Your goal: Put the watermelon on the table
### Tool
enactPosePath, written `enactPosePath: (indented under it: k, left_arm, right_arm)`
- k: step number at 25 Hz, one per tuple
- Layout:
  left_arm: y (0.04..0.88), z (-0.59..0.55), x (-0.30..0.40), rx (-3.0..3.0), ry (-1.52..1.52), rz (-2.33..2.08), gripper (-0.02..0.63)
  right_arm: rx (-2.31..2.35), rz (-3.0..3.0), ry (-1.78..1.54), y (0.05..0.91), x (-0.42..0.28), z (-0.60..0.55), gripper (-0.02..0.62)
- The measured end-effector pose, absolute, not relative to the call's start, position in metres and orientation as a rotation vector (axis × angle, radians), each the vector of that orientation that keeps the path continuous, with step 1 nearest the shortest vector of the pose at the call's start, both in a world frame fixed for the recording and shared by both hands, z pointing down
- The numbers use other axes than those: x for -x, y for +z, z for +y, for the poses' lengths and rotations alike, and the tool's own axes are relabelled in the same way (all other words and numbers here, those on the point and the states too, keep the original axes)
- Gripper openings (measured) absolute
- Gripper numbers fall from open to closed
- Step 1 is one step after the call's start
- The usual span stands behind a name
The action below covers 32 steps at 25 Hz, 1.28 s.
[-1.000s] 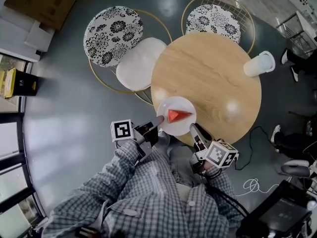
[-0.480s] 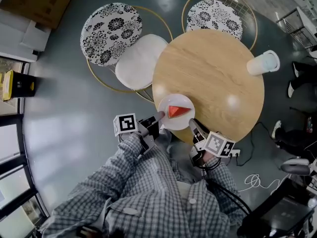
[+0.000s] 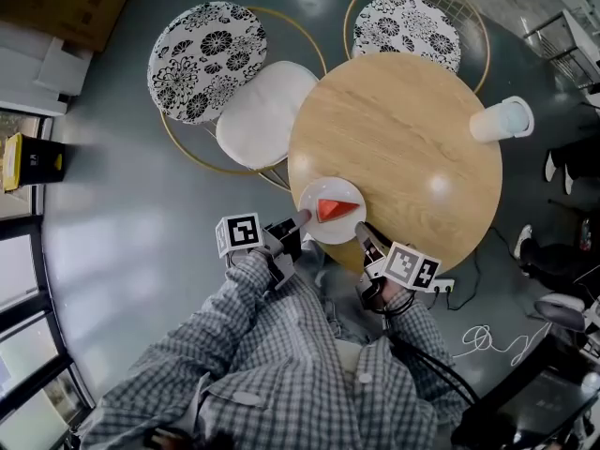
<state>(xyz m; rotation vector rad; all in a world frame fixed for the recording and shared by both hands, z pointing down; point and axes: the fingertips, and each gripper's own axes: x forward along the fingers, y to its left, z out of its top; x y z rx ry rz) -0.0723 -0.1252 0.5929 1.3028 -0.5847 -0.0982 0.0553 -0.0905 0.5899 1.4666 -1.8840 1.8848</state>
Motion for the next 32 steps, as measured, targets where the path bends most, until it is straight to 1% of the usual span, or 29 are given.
enactPosePath:
  k: [6,12,16,19,23,26,28,32]
  left_arm:
    - [0.596,-0.129,0.07,-1.302,-0.085,-0.596,0.025]
    - [0.598,-0.133,0.07,-1.312,-0.073,-0.621,0.025]
    - [0.599,-0.134,0.071,-1.315,-0.069,-0.628,0.025]
    - [0.599,-0.132,0.072,-1.311,-0.07,-0.628,0.025]
    - [0.6,-0.132,0.072,-1.303,-0.072,-0.63,0.025]
    - [0.6,-0.134,0.07,-1.303,-0.07,-0.625,0.025]
    - [0.599,-0.133,0.071,-1.301,-0.071,-0.624,0.025]
    - [0.6,-0.133,0.07,-1.301,-0.073,-0.619,0.025]
  right_arm:
    - [-1.454,-1.86,1.864,0.596,-0.057,-0.095,0.071]
    - [-1.356,-1.892,1.742,0.596,-0.056,-0.096,0.072]
    - [-1.241,-1.936,1.625,0.59,-0.059,-0.091,0.095]
    - [-1.142,-2.02,1.286,0.576,-0.055,-0.088,0.095]
    - [-0.855,-2.132,0.61,0.551,-0.018,-0.08,0.095]
    - [-0.569,-2.081,0.118,0.555,0.01,-0.063,0.095]
    - [-0.444,-2.032,-0.063,0.566,0.021,-0.052,0.095]
    - [-0.409,-1.99,-0.179,0.579,0.026,-0.053,0.095]
